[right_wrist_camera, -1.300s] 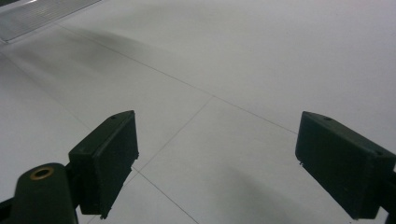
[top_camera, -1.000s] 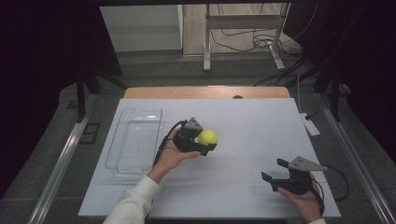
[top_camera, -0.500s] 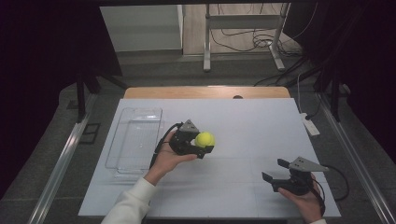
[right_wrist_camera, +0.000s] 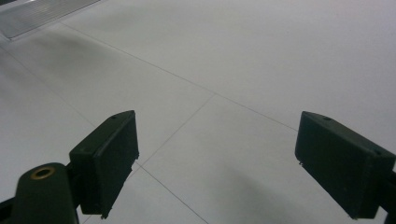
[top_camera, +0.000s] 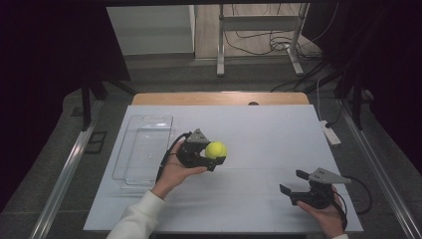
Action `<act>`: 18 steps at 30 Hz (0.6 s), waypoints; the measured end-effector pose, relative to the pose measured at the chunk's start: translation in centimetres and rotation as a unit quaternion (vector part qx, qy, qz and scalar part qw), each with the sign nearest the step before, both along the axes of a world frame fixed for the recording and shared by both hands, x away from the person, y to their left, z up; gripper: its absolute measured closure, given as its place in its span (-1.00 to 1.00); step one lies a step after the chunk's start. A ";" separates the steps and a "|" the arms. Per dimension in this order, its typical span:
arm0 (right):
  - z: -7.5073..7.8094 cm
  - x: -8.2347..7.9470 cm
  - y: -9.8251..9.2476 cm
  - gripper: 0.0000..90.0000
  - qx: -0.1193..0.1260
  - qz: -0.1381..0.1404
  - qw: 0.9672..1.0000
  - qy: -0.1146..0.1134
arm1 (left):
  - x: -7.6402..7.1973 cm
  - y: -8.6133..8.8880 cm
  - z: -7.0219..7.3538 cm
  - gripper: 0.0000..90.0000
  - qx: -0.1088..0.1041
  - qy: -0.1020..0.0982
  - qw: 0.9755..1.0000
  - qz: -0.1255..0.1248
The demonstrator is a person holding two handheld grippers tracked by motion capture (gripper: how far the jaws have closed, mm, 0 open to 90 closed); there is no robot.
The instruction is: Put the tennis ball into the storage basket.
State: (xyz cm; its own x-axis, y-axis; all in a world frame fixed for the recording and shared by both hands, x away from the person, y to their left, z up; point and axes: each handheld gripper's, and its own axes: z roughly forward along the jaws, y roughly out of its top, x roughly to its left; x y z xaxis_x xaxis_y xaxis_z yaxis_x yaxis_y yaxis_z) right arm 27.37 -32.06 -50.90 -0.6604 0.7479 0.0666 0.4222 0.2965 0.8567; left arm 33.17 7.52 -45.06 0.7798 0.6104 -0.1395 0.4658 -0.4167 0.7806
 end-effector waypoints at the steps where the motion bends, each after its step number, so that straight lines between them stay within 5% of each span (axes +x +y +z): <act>1: 0.0 0.0 0.0 -0.70 -0.002 0.000 1.000 0.000 | -0.1 0.1 0.0 -0.41 -0.001 0.001 1.000 0.002; 18: -0.1 0.0 0.1 -0.70 -0.003 0.002 1.000 -0.001 | -0.4 1.4 0.4 -0.41 -0.002 -0.009 1.000 0.018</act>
